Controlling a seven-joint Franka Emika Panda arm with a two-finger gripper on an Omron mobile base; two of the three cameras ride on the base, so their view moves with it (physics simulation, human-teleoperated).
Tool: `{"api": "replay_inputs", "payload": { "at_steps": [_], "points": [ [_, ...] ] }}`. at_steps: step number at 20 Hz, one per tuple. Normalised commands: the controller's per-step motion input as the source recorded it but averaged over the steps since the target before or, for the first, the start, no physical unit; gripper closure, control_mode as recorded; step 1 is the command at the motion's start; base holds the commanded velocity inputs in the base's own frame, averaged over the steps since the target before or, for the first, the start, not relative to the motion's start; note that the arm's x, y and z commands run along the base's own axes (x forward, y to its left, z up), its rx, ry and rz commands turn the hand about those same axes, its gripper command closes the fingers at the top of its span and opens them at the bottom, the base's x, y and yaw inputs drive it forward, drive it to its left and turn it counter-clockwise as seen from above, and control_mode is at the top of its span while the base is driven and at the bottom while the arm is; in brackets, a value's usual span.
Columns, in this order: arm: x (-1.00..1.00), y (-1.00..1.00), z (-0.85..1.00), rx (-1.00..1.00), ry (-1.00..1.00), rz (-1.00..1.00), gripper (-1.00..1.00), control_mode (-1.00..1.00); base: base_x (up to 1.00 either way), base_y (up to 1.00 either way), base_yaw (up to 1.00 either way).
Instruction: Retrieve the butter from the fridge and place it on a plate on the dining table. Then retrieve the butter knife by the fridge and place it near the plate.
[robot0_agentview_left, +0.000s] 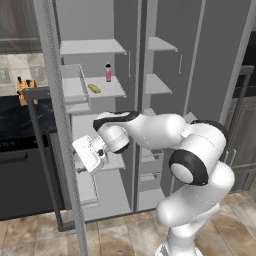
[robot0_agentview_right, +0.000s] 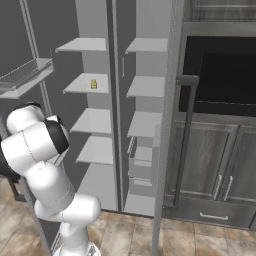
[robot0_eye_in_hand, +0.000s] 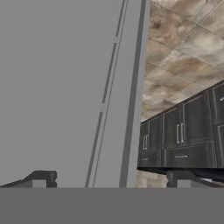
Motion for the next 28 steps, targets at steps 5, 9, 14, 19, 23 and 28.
{"api": "replay_inputs", "payload": {
  "at_steps": [5, 9, 14, 19, 23, 28],
  "points": [
    [-0.06, 0.25, 0.0, -0.01, 0.0, -0.07, -1.0, -1.0, 0.0, 0.0, 0.0],
    [0.0, -0.06, 0.01, -0.1, 0.0, -0.05, -1.0, -1.0, 0.0, 0.0, 0.0],
    [0.0, -0.15, 0.07, -0.11, 0.0, -0.04, -1.0, -1.0, 0.0, 0.0, 0.0],
    [0.06, -0.81, 0.0, -0.19, -0.05, 0.0, -1.0, -1.0, 0.0, 0.0, 0.0],
    [0.07, -0.97, 0.0, -0.16, -0.15, 0.0, -1.0, -1.0, 0.0, 0.0, 0.0],
    [0.02, -0.81, 0.0, -0.14, -0.32, 0.13, -1.0, -1.0, 0.0, 0.0, 0.0]
  ]
}}
